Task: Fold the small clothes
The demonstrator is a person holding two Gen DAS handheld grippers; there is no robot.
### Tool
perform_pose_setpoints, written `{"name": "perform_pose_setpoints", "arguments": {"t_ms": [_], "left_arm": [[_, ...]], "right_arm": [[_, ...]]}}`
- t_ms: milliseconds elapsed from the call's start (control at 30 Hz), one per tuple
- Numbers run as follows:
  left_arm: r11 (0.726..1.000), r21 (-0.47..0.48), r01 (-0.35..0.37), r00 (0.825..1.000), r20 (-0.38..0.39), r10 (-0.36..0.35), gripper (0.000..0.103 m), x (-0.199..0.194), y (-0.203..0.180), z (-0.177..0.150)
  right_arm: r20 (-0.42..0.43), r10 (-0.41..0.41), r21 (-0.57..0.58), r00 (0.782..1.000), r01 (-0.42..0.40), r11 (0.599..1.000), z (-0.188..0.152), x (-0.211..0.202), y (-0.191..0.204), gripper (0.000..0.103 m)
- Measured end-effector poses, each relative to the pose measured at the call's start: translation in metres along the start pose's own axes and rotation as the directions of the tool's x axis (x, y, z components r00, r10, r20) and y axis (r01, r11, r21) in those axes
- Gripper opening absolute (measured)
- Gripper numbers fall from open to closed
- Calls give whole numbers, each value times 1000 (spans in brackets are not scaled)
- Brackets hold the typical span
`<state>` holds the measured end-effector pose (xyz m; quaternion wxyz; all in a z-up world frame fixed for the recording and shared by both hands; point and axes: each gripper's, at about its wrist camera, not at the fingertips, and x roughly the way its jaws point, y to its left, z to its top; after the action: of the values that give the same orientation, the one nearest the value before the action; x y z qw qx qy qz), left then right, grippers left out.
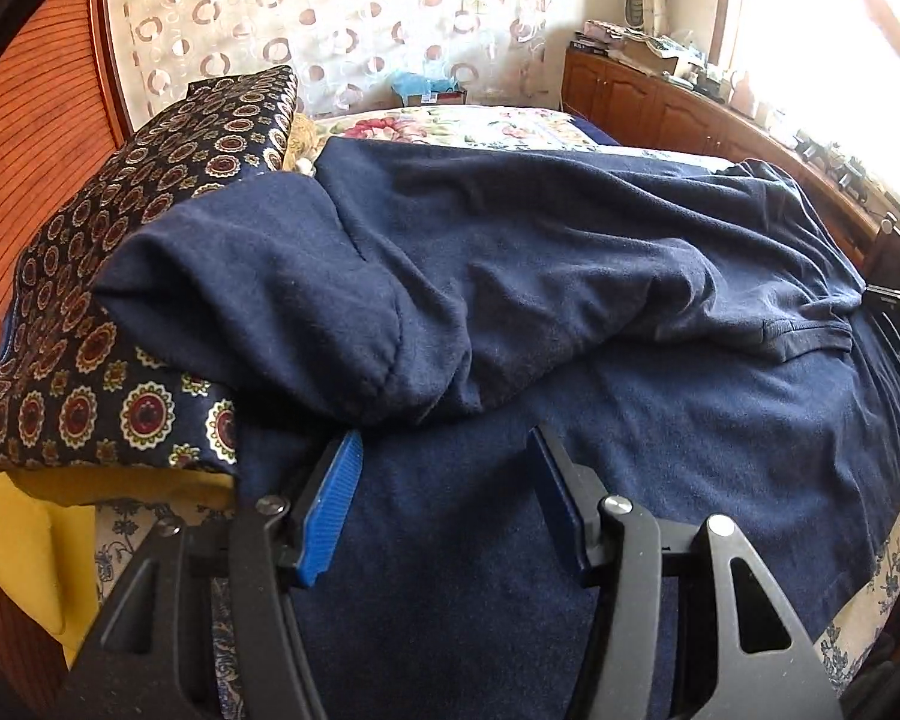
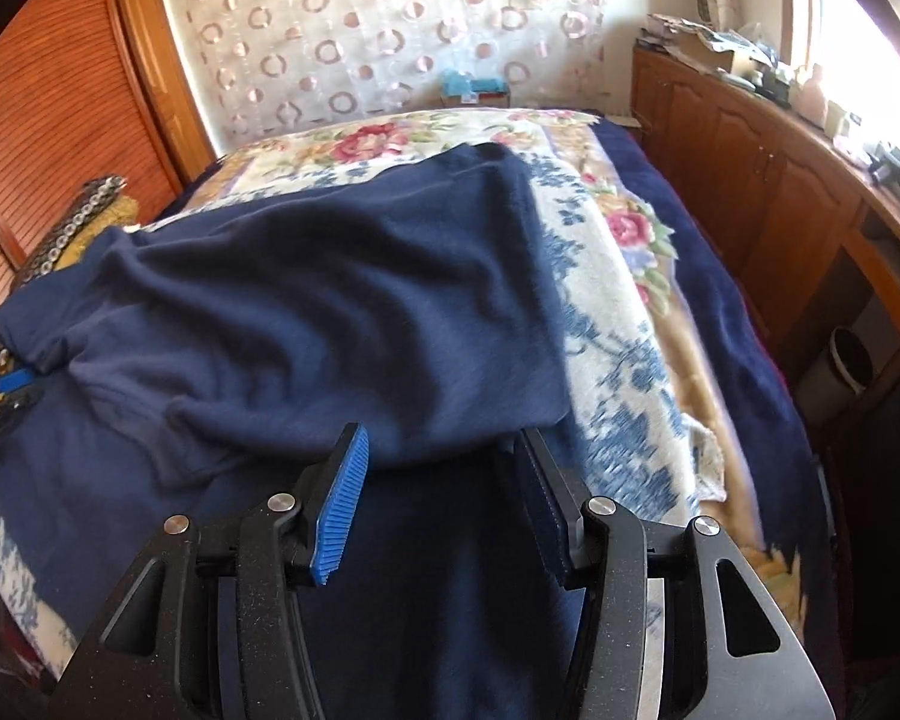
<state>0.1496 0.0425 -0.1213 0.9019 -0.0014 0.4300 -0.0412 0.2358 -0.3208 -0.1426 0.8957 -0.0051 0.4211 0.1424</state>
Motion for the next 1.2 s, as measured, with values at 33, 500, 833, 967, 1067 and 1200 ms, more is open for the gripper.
{"name": "perform_pose_setpoints", "arguments": {"t_ms": [33,500,833,967,1067,1200], "left_arm": [[1000,1,0,1000,0,0,57,0,-1,0],[1000,12,10,1000,-3,-10,64,5,1,2],[995,-95,33,994,108,-22,60,-28,28,0],[990,-135,35,996,87,-24,52,-20,37,6],[986,-163,41,997,78,-28,52,-12,39,10],[982,-187,37,997,66,-25,52,-2,38,15]], "right_arm": [[-3,11,-4,1000,-11,1000,-3,1,4,51],[14,-17,-20,1000,17,1000,6,22,9,52],[25,-19,-27,1000,19,999,4,24,9,54],[25,-23,-31,999,23,999,4,25,9,54],[26,-26,-33,999,27,999,4,26,10,54],[27,-30,-35,999,30,999,3,27,12,54]]}}
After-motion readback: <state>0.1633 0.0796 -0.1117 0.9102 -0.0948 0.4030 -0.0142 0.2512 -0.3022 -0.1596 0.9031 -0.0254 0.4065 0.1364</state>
